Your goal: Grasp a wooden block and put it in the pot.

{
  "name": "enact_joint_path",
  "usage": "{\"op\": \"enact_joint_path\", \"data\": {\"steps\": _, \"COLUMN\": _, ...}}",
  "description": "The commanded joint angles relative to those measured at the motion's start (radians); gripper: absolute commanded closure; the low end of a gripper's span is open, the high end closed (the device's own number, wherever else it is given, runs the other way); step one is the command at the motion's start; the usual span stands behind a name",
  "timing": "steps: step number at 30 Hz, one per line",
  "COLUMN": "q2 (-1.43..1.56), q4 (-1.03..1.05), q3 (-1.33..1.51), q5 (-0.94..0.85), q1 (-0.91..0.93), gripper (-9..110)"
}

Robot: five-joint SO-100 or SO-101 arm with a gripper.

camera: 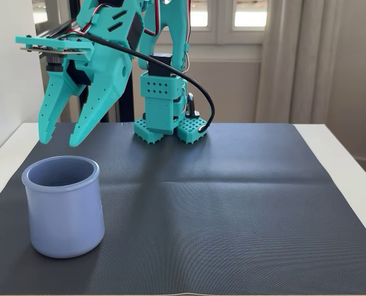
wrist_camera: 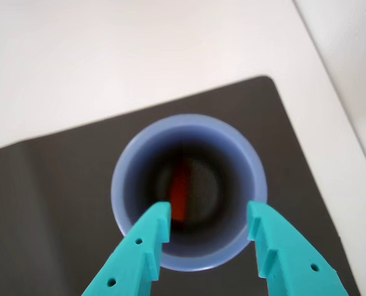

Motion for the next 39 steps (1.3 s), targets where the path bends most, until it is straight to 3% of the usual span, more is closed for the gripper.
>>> {"op": "enact_joint_path", "data": {"steps": 1, "q2": 0.008, "q4": -0.006, "q3": -0.054, "q5": -0.009, "q1": 0.005, "gripper": 91}}
{"op": "enact_joint_path", "data": {"steps": 4, "q2": 0.008, "q4": -0.003, "q3": -0.048, "q5": -0.012, "q1": -0.003, "gripper": 102}}
{"op": "enact_joint_path", "data": {"steps": 9, "q2": 0.055, "q4": 0.0, "q3": -0.044, "q5": -0.115, "q1": -0.029, "gripper": 101}}
{"op": "enact_joint_path", "data": {"steps": 26, "q2": 0.833, "q4": -0.002, "q3": 0.505, "q5": -1.195, "q1": -0.117, "gripper": 101}}
{"op": "enact_joint_path", "data": {"steps": 33, "q2": 1.131, "q4": 0.0, "q3": 0.807, "q5": -1.451, "q1": -0.202, "gripper": 101}}
{"op": "enact_joint_path", "data": {"steps": 39, "q2": 1.313, "q4": 0.0, "q3": 1.011, "q5": -1.503, "q1": -0.252, "gripper": 101}}
